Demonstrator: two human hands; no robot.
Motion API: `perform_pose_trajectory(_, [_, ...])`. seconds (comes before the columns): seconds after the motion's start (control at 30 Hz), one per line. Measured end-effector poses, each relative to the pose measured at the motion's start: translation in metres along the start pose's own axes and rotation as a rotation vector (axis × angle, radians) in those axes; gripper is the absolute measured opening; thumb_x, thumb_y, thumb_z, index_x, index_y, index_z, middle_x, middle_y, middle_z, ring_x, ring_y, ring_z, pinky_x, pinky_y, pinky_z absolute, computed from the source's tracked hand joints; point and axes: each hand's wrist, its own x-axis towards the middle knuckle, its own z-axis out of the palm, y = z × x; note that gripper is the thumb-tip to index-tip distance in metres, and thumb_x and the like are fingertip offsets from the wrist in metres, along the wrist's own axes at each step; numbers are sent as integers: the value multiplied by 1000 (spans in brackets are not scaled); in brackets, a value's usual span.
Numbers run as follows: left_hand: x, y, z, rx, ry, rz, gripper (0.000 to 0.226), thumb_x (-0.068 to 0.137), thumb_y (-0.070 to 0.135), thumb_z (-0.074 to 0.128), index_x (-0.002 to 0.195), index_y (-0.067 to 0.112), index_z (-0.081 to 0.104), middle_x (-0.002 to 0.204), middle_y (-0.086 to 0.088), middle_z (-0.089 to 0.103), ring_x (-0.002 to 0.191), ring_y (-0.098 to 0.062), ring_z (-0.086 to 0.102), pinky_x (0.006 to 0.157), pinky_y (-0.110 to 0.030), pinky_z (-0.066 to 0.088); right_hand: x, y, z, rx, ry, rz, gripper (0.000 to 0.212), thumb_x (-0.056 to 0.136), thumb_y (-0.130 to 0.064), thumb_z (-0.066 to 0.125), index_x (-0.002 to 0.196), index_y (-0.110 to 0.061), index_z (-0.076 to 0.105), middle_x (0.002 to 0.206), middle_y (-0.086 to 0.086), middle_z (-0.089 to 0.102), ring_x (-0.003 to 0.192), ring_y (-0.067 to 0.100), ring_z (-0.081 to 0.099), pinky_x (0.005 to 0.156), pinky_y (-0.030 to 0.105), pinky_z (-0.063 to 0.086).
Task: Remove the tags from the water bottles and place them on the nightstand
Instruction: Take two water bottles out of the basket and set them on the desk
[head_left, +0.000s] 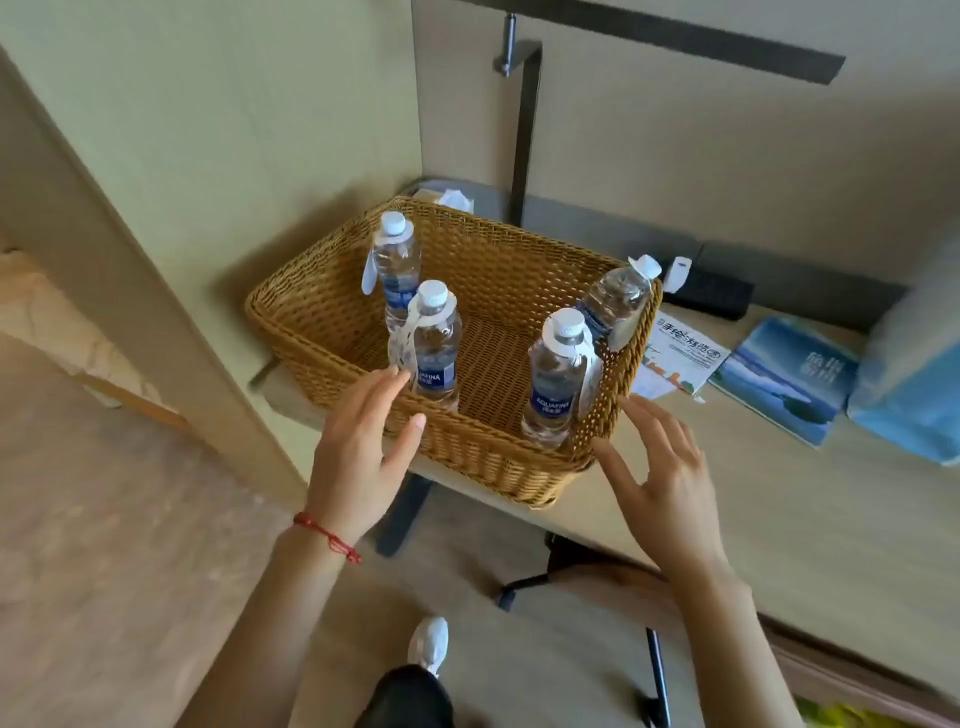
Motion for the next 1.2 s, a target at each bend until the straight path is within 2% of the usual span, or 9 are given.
perform_pose_trajectory(0.13, [59,-19,11,-34,38,36,40,85,16,60,120,-3,53,122,-21,56,116,-25,49,97,-31,37,37,-1,14,56,49,98,45,84,-34,59,124,-11,53,126,8,58,117,26,51,93,39,42])
perform_pose_trajectory(0.27, [104,-45,22,-58,12,52,42,82,10,64,120,-3,52,122,-22,57,115,-33,52,95,-32,38,71,-6,29,113,55,178,46,85,-36,55,126,-14,52,130,5,55,118,20,50,93,32,42])
perform_pose_trajectory(0.43, [135,-65,40,-124,-60,70,45,80,10,66,120,-3,52,122,-21,58,114,-32,54,93,-31,40,103,-12,48,198,75,219,40,85,-38,56,121,-19,55,117,-11,55,104,-10,43,78,-4,31])
perform_pose_trajectory(0.6, [145,-72,47,-205,-121,61,45,77,11,70,118,-1,56,116,-17,63,107,-20,56,87,-27,44,110,-8,59,260,58,287,34,83,-27,64,115,-22,58,107,-13,58,94,-10,49,75,-4,34])
perform_pose_trajectory(0.83, [146,-70,48,-297,-114,-51,40,74,12,72,112,4,61,110,-10,66,100,-12,55,78,1,38,117,-2,61,311,-49,324,34,78,-27,69,107,-35,54,100,-23,57,94,-18,51,72,-1,38])
perform_pose_trajectory(0.93, [145,-68,48,-329,-106,-89,37,75,14,72,110,6,62,105,-4,65,98,-12,56,72,-1,40,118,-3,63,339,-20,332,32,76,-27,71,105,-30,58,98,-21,60,92,-20,52,70,-1,39])
perform_pose_trajectory(1.0, [147,-68,49,-340,-96,-93,35,75,14,72,108,7,64,101,0,64,96,-13,57,71,0,41,119,-2,64,349,9,332,32,74,-25,73,104,-25,62,99,-14,64,90,-12,56,69,0,41])
perform_pose_trajectory(1.1, [148,-68,48,-336,-85,-82,32,73,13,73,104,5,66,96,-4,67,89,-16,59,69,-1,42,119,-1,64,364,16,315,34,73,-21,75,106,-18,65,102,-7,66,94,3,60,71,4,45])
perform_pose_trajectory(1.2, [150,-69,47,-314,-77,-35,31,72,11,74,101,4,68,92,-10,70,86,-18,61,66,-7,44,122,-2,64,368,25,275,34,72,-18,75,105,-14,66,101,-5,67,92,8,61,70,5,45])
